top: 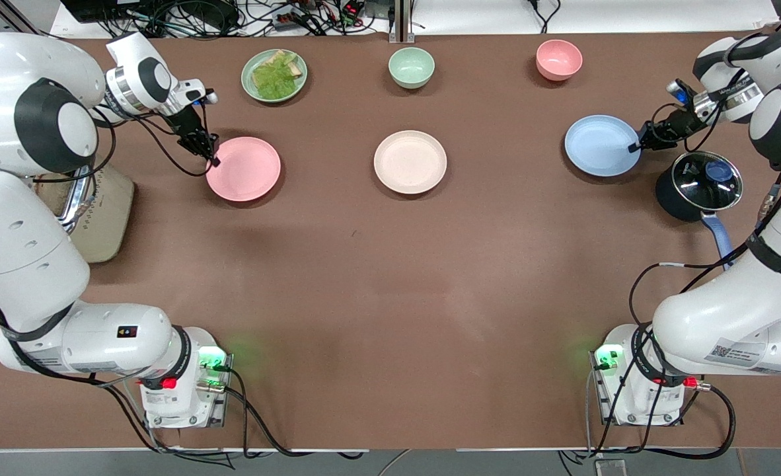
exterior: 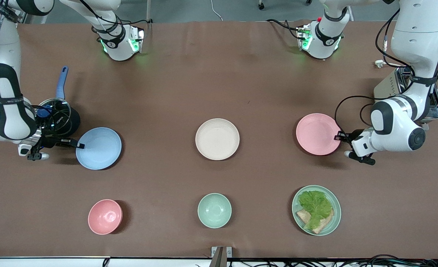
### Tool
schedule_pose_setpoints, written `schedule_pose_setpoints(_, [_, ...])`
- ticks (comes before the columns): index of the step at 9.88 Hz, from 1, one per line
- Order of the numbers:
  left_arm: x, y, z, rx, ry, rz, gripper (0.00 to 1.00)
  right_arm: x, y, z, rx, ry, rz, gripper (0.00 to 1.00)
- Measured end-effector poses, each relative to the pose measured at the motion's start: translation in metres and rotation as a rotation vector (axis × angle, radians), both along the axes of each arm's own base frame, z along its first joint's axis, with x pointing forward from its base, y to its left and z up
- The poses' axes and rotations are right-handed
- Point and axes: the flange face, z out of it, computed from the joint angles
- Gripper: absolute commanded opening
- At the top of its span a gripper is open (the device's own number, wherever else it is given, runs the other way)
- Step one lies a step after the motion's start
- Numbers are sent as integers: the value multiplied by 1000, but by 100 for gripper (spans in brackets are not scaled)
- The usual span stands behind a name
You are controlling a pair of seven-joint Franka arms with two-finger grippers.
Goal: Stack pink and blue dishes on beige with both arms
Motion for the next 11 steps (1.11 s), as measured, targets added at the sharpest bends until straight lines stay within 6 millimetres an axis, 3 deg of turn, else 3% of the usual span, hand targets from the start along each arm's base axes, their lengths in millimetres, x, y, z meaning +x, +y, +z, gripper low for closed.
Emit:
schedule_pose_setpoints(1, [6,-2,18,-13,-17,8,1,13,-3,26,10,35,32,1])
schedule_pose_setpoints(2, [12,-12,50,-38,-18,13,1,29,-7,65,9,93,46,1])
schedule_pose_setpoints(3, [17,-38,90,-63,-13,9,1,45,-5,112,1,144,43,1])
schedule_pose_setpoints(4, [18,-78,127,-73,-14,11,2,60,6,156,-20,173,32,1])
schedule_pose_setpoints(5, [11,-127,150,-74,-9,13,2,71,28,190,-53,198,18,1])
schedule_pose_setpoints(6, [-1,-178,157,-74,11,6,2,79,58,214,-83,220,0,1])
schedule_pose_setpoints(8, [-23,-260,151,-67,40,39,3,87,127,237,-103,259,-19,1])
schedule_pose_setpoints(10, [-36,-319,145,-91,18,84,3,90,175,240,-106,290,-33,1])
schedule_pose_setpoints(11, [-39,-344,130,-119,-5,112,4,91,188,236,-105,284,-41,1])
